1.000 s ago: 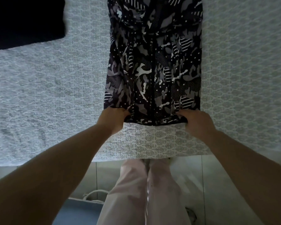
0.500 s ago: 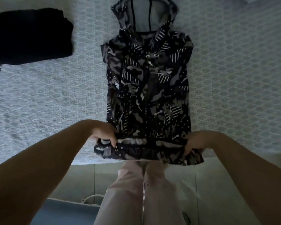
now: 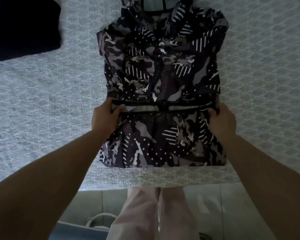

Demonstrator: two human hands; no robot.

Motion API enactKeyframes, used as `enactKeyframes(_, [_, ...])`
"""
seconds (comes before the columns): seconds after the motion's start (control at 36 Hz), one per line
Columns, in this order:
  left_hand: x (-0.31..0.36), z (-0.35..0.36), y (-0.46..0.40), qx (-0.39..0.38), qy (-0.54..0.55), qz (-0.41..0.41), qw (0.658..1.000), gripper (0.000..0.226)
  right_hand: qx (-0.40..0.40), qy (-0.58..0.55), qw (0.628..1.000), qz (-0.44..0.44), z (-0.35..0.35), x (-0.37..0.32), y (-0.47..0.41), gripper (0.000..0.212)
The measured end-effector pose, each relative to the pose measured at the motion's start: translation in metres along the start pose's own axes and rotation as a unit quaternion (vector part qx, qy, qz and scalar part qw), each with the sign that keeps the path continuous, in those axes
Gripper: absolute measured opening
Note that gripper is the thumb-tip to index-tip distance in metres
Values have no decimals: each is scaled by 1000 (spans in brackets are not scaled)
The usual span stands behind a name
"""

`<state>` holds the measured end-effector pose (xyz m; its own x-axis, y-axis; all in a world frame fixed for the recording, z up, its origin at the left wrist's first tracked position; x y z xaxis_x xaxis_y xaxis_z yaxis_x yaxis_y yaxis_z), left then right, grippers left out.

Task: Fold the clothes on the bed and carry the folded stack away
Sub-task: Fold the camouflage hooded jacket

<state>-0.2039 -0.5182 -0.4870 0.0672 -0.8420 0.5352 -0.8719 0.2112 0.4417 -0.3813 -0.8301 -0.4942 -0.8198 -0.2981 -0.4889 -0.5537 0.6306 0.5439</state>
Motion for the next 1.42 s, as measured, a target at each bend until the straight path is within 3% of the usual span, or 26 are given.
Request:
enactKeyframes(0.14, [1, -1, -15, 64, 23, -18, 998, 31, 21, 2, 1000, 9, 5, -4, -12, 36])
enactKeyframes(0.25, [10, 1, -15, 71, -14, -53, 996, 37, 10, 8, 1000, 20, 0, -5, -16, 40])
enactKeyframes(0.33, [21, 6, 9, 104, -32, -33, 993, 50, 79, 43, 996, 0, -10, -11, -4, 39])
enactKeyframes(0.42, [45, 16, 50, 103, -117, 138, 978, 57, 161, 127, 967, -151, -9, -38, 32, 48])
enactKeyframes(0.5, [49, 49, 89, -8, -253, 353, 901, 59, 91, 202, 908, -357, 25, -57, 69, 50])
enactKeyframes(0.53, [43, 58, 92, -44, -301, 364, 880, 60, 58, 227, 887, -397, 37, -57, 77, 51])
enactKeyframes(0.58, [27, 67, 83, -100, -388, 304, 864, 64, 3, 292, 853, -434, 57, -48, 85, 52])
enactKeyframes(0.67, [6, 69, 56, -116, -433, 222, 866, 62, -41, 373, 843, -385, 65, -25, 68, 54])
enactKeyframes(0.75, [-4, 68, 39, -134, -421, 234, 866, 60, -59, 392, 865, -306, 53, -3, 43, 55])
enactKeyframes(0.83, [-8, 64, 32, -149, -418, 252, 860, 59, -84, 391, 863, -308, 48, 2, 35, 58])
enactKeyframes(0.97, [-2, 61, 45, -173, -420, 208, 866, 64, -68, 369, 881, -289, 43, -4, 47, 56])
enactKeyframes(1.08, [3, 51, 89, -169, -364, 244, 883, 72, -68, 396, 840, -365, 43, 4, 83, 56])
enactKeyframes(1.19, [-26, 48, 124, -187, -384, 291, 856, 77, -122, 428, 807, -387, 47, 29, 117, 62])
enactKeyframes(1.31, [-42, 35, 112, -176, -396, 249, 866, 78, -116, 427, 839, -316, 36, 39, 115, 62])
enactKeyframes(1.36, [-43, 33, 103, -188, -403, 243, 862, 75, -126, 418, 862, -259, 29, 37, 103, 78])
enactKeyframes(1.42, [-42, 33, 99, -210, -404, 234, 859, 72, -141, 434, 860, -228, 25, 34, 95, 86])
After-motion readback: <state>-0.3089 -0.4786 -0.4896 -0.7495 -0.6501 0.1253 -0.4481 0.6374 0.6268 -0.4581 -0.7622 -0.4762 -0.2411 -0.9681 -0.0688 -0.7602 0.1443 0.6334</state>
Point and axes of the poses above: each hand's wrist, its own y-axis away from the middle knuckle, its own z-axis out of the palm, x = y × z, the point moved 5 cm from there along -y, towards the middle knuckle, and after that the axes turned 6 degrees about -x, right-handed, at the moved point
